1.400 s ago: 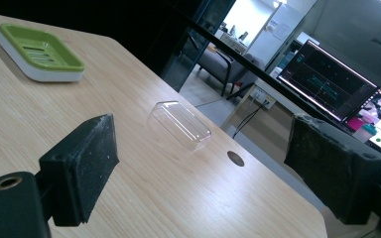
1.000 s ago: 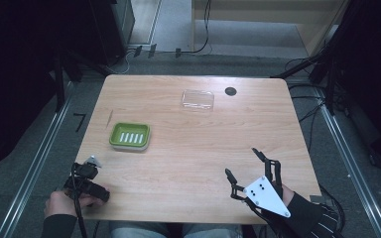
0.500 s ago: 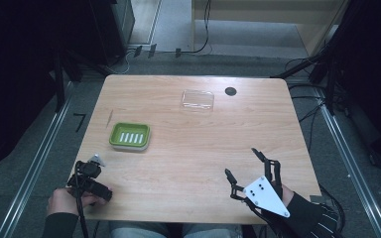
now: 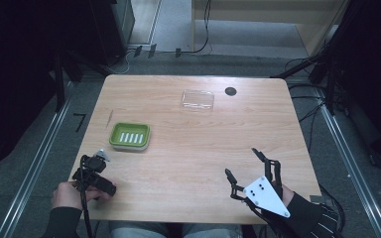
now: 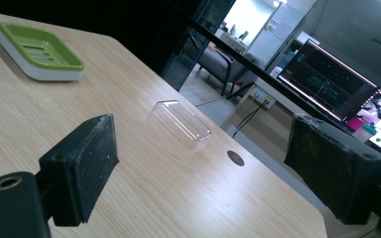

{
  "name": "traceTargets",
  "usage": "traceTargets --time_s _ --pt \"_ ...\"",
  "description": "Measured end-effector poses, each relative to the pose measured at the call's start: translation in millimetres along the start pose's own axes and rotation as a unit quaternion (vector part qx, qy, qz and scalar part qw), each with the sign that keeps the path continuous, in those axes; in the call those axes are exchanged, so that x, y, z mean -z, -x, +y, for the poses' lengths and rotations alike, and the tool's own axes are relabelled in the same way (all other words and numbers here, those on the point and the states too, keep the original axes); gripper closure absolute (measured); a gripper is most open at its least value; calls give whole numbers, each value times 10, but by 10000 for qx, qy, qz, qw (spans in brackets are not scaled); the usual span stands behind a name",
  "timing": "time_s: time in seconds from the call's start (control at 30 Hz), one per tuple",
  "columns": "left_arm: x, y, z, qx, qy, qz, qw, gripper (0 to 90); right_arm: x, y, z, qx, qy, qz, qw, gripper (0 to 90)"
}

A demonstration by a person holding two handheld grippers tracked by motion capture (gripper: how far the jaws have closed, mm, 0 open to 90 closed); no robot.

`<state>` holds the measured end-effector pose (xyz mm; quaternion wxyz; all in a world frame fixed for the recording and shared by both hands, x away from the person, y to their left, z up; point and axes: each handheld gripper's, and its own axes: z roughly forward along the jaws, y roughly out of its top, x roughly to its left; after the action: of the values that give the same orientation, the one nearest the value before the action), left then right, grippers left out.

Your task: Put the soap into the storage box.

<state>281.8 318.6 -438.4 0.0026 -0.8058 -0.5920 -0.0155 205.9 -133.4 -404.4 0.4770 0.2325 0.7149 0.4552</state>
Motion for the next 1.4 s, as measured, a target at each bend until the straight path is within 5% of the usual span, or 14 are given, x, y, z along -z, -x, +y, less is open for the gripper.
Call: traceTargets --time_s 1.4 --pt "53 33 402 -350 -80 24 9994 139 4 1 0 -21 -1 0 10000 132"
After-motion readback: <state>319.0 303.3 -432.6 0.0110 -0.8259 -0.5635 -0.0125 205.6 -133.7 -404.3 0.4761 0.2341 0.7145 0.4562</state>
